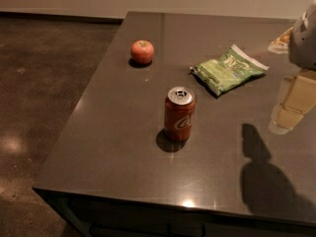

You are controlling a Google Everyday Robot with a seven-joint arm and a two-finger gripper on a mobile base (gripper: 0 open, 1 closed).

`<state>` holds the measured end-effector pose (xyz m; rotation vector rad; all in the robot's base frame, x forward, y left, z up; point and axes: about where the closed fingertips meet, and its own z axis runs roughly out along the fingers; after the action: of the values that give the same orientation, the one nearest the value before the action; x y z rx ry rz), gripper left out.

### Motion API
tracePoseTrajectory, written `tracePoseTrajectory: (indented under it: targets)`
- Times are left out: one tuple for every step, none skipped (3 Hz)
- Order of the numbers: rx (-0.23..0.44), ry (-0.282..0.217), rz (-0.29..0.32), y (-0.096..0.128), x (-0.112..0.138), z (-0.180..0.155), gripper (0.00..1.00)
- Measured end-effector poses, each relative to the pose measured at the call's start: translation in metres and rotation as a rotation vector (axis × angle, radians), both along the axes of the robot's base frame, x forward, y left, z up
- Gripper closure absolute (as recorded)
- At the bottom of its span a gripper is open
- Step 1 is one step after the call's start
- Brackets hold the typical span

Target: Knock coke can over

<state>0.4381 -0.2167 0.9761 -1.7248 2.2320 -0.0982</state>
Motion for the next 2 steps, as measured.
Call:
tracePoseTrajectory:
  targets:
    - [0.012,0.0,-0.006,0.005,0.001,-0.001,0.0]
    - [0.088,-0.006,-0.004,0.03,0.004,-0.004,0.0]
